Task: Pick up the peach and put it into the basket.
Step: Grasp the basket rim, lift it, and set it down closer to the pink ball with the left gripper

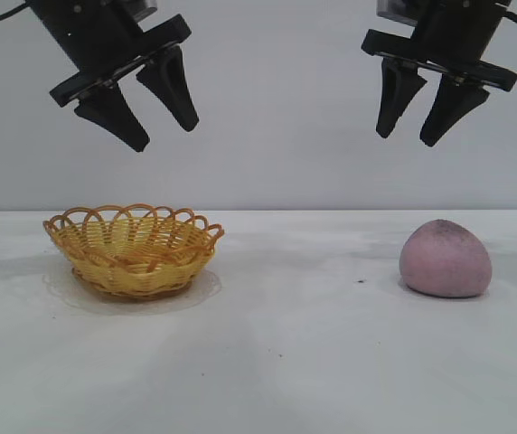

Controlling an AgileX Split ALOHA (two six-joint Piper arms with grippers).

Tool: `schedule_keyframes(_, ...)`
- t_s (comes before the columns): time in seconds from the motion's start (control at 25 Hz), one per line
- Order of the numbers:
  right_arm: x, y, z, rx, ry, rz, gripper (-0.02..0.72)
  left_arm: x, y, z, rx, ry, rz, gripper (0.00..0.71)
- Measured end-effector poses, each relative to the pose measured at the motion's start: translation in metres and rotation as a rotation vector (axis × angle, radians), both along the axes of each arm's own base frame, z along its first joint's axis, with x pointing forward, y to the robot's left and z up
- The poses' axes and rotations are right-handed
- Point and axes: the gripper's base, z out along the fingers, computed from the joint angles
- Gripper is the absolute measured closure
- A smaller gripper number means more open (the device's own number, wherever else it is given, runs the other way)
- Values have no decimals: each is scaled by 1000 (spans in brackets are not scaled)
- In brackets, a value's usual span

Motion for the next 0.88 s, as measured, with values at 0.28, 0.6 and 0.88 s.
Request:
schedule_keyframes(0.28,-1,0,0,-1,7,3,333,0,0,0,0,1,-1,216)
schedule_keyframes(0.6,-1,0,-1,-1,15,5,333,0,0,0,0,4,-3,216)
schedule_keyframes(0.88,-2,0,-1,-1,19,7,333,-6,3,-5,91,40,-87,216)
